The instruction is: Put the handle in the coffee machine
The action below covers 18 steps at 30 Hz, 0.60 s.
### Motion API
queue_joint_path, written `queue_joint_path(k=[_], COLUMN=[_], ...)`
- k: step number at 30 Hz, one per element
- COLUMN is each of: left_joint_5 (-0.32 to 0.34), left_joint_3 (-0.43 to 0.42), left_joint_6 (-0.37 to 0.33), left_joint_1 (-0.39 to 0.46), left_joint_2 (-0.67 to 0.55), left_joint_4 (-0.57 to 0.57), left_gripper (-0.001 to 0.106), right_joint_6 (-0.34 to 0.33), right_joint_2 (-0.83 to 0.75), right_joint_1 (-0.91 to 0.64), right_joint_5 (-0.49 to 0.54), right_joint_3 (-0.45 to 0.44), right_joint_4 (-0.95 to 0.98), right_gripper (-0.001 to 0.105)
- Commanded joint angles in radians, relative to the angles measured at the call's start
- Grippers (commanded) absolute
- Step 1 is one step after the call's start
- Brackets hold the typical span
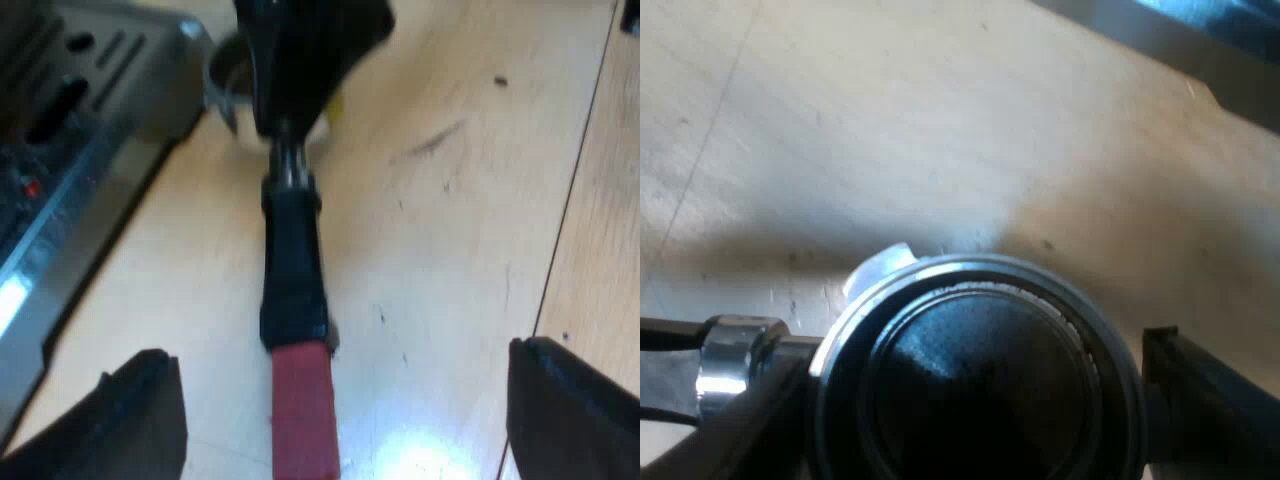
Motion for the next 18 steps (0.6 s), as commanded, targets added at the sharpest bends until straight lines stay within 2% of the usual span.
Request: queue_joint_path(k=[1, 6, 16, 18], left_joint_5=[0.006, 0.006, 0.027, 0.027], left_joint_3=[0.034, 0.083, 0.117, 0.163], left_joint_6=[0.002, 0.0, 0.0, -0.004], left_joint_1=[-0.005, -0.005, -0.005, -0.005], left_joint_2=[-0.003, -0.001, -0.001, -0.001], left_joint_4=[-0.032, -0.069, -0.108, -0.171], left_gripper=[0.068, 0.068, 0.068, 0.068], right_joint_6=[0.007, 0.022, 0.051, 0.05], right_joint_2=[-0.037, -0.071, -0.088, -0.087], right_joint_1=[-0.002, -0.002, -0.002, -0.002], right_joint_5=[-0.006, -0.006, -0.028, -0.028], right_joint_3=[-0.008, -0.008, -0.008, -0.008], right_joint_4=[0.036, 0.051, 0.051, 0.051], right_gripper=[0.0, 0.0, 0.0, 0.0])
